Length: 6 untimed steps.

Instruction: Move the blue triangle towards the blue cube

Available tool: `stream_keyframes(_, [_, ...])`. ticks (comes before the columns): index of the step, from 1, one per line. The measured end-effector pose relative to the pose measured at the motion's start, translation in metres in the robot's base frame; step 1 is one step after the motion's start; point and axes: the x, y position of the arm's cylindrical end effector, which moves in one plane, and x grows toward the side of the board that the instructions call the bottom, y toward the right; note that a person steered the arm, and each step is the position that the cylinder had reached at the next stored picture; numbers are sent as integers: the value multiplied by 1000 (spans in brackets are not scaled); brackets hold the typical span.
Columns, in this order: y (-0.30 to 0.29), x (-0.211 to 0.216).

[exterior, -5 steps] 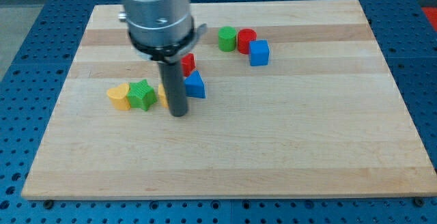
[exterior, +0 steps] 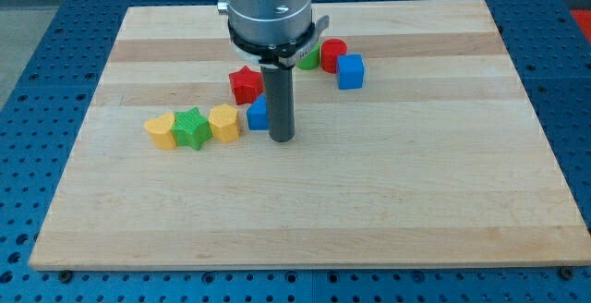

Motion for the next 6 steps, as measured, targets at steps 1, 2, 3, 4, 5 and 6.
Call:
stream_keyframes(1, [-17, 0])
stream_keyframes(2, [-47, -1])
stream_keyframes(3, [-68, -7])
stream_keyframes(4, [-57, -11])
stream_keyframes(5, [-5, -11])
stream_keyframes(6, [32, -22])
